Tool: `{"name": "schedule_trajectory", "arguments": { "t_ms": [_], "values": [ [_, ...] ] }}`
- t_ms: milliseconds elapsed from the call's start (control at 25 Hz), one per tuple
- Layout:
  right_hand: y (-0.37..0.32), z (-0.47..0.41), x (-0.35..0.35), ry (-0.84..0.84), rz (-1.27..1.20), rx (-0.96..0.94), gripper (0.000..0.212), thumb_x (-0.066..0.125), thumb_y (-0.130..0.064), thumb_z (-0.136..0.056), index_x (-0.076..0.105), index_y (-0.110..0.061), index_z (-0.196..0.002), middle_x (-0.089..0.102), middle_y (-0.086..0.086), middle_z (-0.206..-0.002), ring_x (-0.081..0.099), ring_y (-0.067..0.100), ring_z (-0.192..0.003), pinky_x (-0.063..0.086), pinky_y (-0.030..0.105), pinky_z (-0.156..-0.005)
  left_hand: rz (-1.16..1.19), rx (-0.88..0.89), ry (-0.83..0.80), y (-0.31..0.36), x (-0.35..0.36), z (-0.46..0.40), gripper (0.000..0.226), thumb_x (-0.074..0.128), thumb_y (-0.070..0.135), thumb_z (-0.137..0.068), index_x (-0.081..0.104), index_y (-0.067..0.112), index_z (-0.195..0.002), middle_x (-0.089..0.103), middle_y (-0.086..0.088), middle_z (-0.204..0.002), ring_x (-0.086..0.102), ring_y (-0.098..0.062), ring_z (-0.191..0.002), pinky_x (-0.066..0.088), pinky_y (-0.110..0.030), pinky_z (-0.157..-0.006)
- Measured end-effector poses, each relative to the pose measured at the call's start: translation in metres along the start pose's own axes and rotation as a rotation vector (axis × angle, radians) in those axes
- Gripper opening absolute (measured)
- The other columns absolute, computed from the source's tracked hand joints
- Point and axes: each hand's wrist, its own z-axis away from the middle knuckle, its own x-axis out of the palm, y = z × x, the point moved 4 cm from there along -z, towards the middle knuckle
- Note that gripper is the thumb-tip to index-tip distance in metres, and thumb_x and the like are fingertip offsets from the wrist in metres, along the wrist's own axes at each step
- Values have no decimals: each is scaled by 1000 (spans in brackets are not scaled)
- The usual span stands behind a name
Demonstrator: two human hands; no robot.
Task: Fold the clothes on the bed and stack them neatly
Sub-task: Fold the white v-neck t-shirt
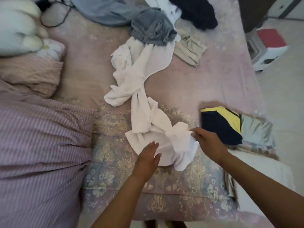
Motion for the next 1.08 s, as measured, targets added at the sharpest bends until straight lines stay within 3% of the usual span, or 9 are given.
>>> {"name": "schedule_trajectory", "arguments": {
  "t_ms": [160,360,440,560,640,760,880,960,1080],
  "values": [
    [-83,20,-64,52,-8,-69,24,54,-15,-105,69,-1,-117,72,12,-105,62,28,-96,44,36,-84,112,31,50,79,-86,-7,47,62,13,-99,51,1,-143,51,-15,-149,50,-30,-136,36,-40,-114],
    [-225,63,-164,161,78,-303,25,53,-9,-104,63,5,-87,64,19,-87,57,30,-87,40,40,-79,146,169,155,201,-205,-3,67,76,20,-90,45,2,-147,49,-11,-150,46,-23,-139,33,-34,-116],
    [-286,79,-208,228,112,-398,27,52,-9,-104,61,5,-84,62,21,-89,55,29,-88,38,40,-80,196,223,194,248,-249,-1,78,80,20,-87,39,8,-152,46,-5,-152,43,-18,-140,33,-32,-115],
    [-369,114,-278,285,155,-511,29,52,-17,-105,59,-7,-79,62,13,-90,55,28,-89,37,39,-78,298,296,200,323,-307,8,107,87,20,-79,18,18,-161,26,9,-162,28,-6,-146,29,-30,-118],
    [-410,136,-317,300,168,-579,32,52,-21,-106,53,-10,-76,59,11,-86,51,24,-83,34,37,-73,355,370,204,367,-334,16,118,91,15,-72,13,20,-161,29,9,-160,33,-6,-143,33,-31,-116],
    [-447,166,-356,342,173,-676,37,51,-19,-106,45,-8,-72,50,12,-78,43,23,-76,29,36,-68,495,466,184,419,-350,26,98,87,10,-70,33,16,-152,53,4,-143,55,-15,-128,45,-34,-107],
    [-467,183,-390,427,119,-731,35,52,-16,-105,45,-7,-71,50,12,-74,53,28,-69,41,36,-66,450,537,361,459,-366,36,56,80,16,-83,57,12,-133,69,0,-123,65,-16,-112,50,-30,-95],
    [-466,186,-412,453,10,-739,33,54,-17,-104,46,-7,-74,51,11,-72,60,31,-62,47,34,-61,436,535,500,477,-382,40,31,77,19,-88,68,11,-116,73,-1,-109,68,-15,-97,52,-33,-86],
    [-449,182,-433,410,-299,-738,24,60,-26,-102,53,-7,-89,62,11,-85,63,23,-73,53,31,-66,477,495,597,497,-401,46,21,77,25,-89,72,13,-104,74,-3,-102,67,-18,-90,51,-32,-81]
  ]
}}
